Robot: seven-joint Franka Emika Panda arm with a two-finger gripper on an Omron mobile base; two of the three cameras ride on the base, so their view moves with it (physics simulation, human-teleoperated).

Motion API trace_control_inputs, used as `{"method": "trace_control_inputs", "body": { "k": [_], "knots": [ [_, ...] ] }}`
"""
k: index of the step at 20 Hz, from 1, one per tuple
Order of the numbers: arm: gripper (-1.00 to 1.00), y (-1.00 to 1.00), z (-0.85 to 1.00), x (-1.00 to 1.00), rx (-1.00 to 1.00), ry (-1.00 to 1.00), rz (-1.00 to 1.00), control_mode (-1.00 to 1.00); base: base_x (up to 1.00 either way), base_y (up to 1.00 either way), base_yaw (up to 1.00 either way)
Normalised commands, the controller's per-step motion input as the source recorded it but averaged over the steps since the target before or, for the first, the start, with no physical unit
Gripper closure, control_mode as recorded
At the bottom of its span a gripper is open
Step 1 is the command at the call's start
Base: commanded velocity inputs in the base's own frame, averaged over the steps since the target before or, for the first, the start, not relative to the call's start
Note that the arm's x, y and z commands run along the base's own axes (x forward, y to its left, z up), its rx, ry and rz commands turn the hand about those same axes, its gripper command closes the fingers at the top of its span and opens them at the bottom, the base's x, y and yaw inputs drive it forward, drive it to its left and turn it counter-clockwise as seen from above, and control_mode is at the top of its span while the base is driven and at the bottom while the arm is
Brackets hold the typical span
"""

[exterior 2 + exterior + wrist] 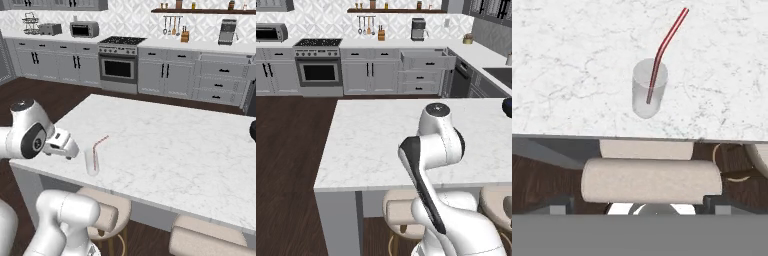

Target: Take a straw from the drawer in front and place it inside the glass cup on the dining counter.

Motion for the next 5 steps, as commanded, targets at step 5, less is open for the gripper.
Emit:
{"method": "trace_control_inputs", "body": {
  "k": [5],
  "knots": [
    [-1.0,0.76,0.04,-0.01,0.0,0.28,0.08,-1.0,0.0,0.0,0.0]
  ]
}}
